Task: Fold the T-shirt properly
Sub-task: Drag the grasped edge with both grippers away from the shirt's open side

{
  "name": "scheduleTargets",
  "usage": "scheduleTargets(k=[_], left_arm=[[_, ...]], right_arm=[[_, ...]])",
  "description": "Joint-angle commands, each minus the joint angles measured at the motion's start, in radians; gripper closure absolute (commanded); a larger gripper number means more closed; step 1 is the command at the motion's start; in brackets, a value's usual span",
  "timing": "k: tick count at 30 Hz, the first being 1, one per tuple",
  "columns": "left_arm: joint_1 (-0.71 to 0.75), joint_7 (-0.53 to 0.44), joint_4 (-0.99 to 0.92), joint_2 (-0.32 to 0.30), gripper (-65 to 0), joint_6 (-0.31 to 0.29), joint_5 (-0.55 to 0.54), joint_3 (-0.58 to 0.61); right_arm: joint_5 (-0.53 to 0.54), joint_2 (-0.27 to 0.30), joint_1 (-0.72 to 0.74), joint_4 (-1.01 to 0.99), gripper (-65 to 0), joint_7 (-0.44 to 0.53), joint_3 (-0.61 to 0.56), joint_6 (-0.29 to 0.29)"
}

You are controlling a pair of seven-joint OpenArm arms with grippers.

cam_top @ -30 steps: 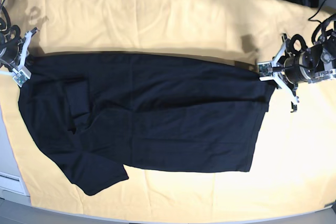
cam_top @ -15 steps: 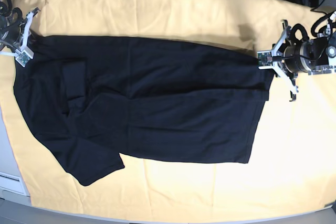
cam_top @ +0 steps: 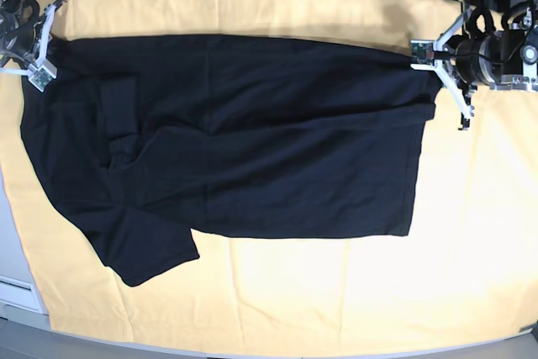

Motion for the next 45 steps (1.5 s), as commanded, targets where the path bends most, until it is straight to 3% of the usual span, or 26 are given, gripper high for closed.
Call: scheduleTargets(k=[1,7,20,27,33,40,42,45], left_arm=[[-0.008,0.007,0.012,-0.026,0.0,-0.01,-0.003,-0.013],[-0.008,0.06,0.013,-0.026,0.0,-0.035,-0.133,-0.013],[-0.008,0.207,0.035,-0.026,0.0,-0.035,-0.342,-0.013],[-0.008,0.216,0.035,-0.026,0.0,-0.035,-0.351,-0.013],[-0.008,0.285,0.035,-0.025,0.0,-0.035,-0.461,-0.013],[-0.008,0.302,0.034,-0.026,0.0,-0.035,-0.448,-0.013],[-0.008,0.329,0.034,-0.026,-1.7,-0.035,-0.455,-0.013],[-0.008,0.344,0.034,-0.026,-19.6,-0.035,-0.455,-0.013]], right_arm=[[-0.008,0.024,-0.013,0.014,0.0,-0.005,0.014,-0.001],[-0.106,0.024,-0.09,0.014,0.0,-0.007,0.014,-0.055],[-0.11,0.024,-0.208,0.026,0.0,-0.009,0.06,-0.105],[-0.103,0.024,-0.226,0.045,0.0,-0.023,0.061,-0.106],[-0.103,0.024,-0.226,0.045,0.0,-0.023,0.061,-0.106],[-0.103,0.024,-0.226,0.045,0.0,-0.023,0.061,-0.106],[-0.103,0.024,-0.227,0.045,-7.6,-0.024,0.061,-0.106],[-0.106,0.024,-0.226,0.045,-20.6,-0.04,0.061,-0.106]])
